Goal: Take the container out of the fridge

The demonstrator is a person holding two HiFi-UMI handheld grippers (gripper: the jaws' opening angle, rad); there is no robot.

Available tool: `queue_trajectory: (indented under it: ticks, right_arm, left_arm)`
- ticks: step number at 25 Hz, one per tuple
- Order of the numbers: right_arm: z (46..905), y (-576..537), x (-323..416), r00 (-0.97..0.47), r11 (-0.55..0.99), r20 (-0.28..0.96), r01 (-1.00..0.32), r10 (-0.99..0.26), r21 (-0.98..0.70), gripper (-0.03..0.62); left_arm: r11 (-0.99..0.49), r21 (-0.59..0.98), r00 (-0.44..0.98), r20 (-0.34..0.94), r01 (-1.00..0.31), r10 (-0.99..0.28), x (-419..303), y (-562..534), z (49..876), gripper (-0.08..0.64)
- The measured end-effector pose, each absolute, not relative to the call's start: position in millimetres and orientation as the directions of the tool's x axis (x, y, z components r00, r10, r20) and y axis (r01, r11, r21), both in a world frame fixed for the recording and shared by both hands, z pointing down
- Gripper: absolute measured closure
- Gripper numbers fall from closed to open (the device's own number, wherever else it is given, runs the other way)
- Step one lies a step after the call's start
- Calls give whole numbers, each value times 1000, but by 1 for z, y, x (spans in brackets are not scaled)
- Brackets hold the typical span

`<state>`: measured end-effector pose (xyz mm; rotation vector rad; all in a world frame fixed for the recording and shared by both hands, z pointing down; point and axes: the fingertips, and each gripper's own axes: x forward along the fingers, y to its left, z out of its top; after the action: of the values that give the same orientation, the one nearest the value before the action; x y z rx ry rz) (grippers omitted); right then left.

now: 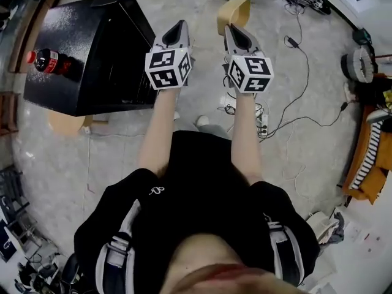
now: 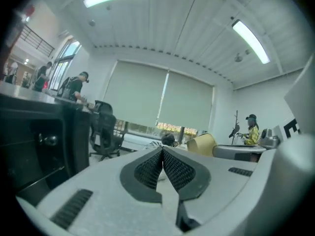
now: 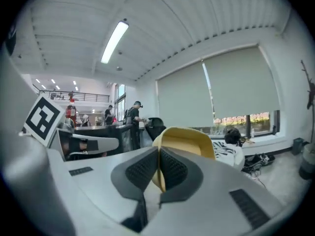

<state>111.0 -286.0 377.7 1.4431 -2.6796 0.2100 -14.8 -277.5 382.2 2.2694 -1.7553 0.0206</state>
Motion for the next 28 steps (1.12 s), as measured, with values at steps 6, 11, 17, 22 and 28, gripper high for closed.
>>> queue_trajectory:
  ticks: [6,11,17,22,28]
  right_arm:
    - [298,-280,192,-463,462,-5,-884,-886,-72,575]
    - [277,-283,215,-442,444,-47,-895,-896,-41,575]
    - [264,-288,220,-445,450,-85,-892,-892,-50,575]
    - [255,-293,219,-452,459,-112,-887,-885,-47,575]
    - [252,-297,215,-456,463,-122,-885,-882,-44,575]
  left_arm:
    - [-336,150,344,26,-930,-939,61,-282,306,552]
    - [-393,96,392,-26,-915,-919,96,-285,276,552]
    - [-375,57,373,-38,-925,-927,89,-291,258,552]
    - [-378,40,376,-47,-925,-926,94,-295,251,552]
    - [-392,37,390,-58,-919,-919,96,-298,248,552]
